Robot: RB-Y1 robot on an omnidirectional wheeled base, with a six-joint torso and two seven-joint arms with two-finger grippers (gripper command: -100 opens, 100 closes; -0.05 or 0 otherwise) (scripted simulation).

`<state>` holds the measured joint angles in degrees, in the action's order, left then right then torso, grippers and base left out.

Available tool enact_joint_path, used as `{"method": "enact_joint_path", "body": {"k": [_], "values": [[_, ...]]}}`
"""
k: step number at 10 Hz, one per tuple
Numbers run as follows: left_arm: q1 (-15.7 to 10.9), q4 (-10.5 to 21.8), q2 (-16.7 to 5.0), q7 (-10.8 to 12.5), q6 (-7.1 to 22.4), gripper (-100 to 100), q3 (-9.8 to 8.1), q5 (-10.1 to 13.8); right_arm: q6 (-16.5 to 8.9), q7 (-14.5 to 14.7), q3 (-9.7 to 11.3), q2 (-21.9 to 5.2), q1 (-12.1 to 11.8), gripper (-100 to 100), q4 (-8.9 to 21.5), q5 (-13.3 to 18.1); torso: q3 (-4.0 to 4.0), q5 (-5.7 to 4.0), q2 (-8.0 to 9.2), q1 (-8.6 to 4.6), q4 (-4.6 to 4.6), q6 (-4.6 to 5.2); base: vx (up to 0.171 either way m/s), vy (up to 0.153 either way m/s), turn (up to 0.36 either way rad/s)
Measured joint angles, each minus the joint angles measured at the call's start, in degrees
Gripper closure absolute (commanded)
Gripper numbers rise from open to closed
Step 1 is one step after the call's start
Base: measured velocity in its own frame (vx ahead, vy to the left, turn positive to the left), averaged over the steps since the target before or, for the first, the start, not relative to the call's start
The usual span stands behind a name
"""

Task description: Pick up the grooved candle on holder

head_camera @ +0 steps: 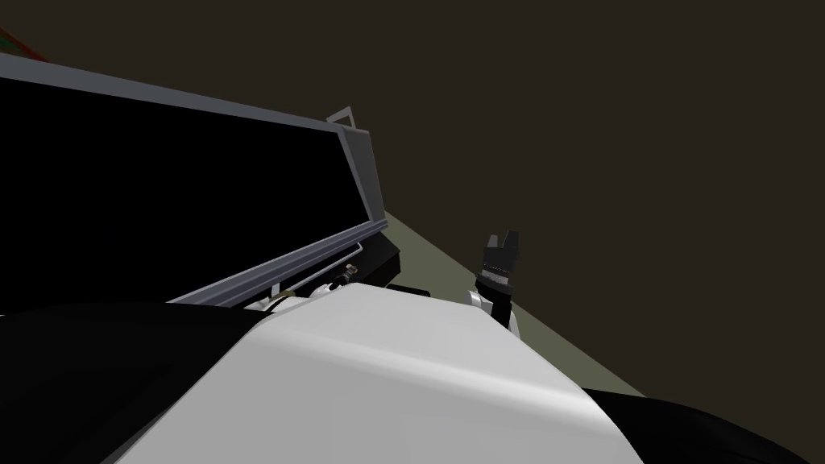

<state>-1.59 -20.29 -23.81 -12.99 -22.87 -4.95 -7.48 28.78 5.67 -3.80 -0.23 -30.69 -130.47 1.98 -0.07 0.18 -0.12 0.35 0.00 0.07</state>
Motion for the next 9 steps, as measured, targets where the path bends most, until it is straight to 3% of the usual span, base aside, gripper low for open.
{"method": "enact_joint_path", "body": {"k": [1, 2, 4, 5, 8, 9], "values": [[0.0, 0.0, 0.0, 0.0, 0.0, 100, 0.00, 0.0, 0.0, 0.0, 0.0, 0.0, 0.0, 0, 0.0, 0.0, -0.01, 0.01, -0.01, 0.01, 0.00, 0.00, -0.097, -0.063, -0.108], [-1.3, 1.8, -0.8, 0.7, -0.4, 100, 0.35, 0.0, 0.0, 0.0, 0.0, 0.0, 0.0, 0, 0.0, 0.0, 0.11, 0.03, 0.22, -0.16, 0.04, 0.09, -0.107, -0.064, -0.056], [-0.9, 0.2, -1.0, 1.6, 0.6, 100, 0.70, 0.0, 0.0, 0.0, 0.0, 0.0, 0.0, 0, 0.0, 0.0, 0.10, 0.03, 0.18, -0.07, 0.04, 0.04, -0.068, -0.030, -0.032], [2.4, -7.2, -1.5, 3.2, 4.5, 100, 1.56, -0.1, 0.0, 0.0, 0.0, 0.0, 0.0, 0, 0.0, 0.0, 0.17, 0.01, 0.29, -0.09, 0.08, 0.07, -0.091, -0.043, -0.047], [-2.4, 0.8, -2.0, 3.1, 1.4, 100, 1.25, 0.0, 0.0, 0.0, 0.0, 0.0, 0.0, 0, 0.0, 0.0, 0.01, 0.06, 0.01, 0.07, 0.01, 0.04, -0.012, -0.008, -0.005], [-2.5, 1.3, -2.1, 3.1, 1.1, 0, 1.24, 0.0, 0.0, 0.0, 0.0, 0.0, 0.0, 0, 0.0, 0.0, 0.00, 0.06, -0.03, 0.09, 0.03, 0.07, 0.000, 0.000, 0.000]]}}
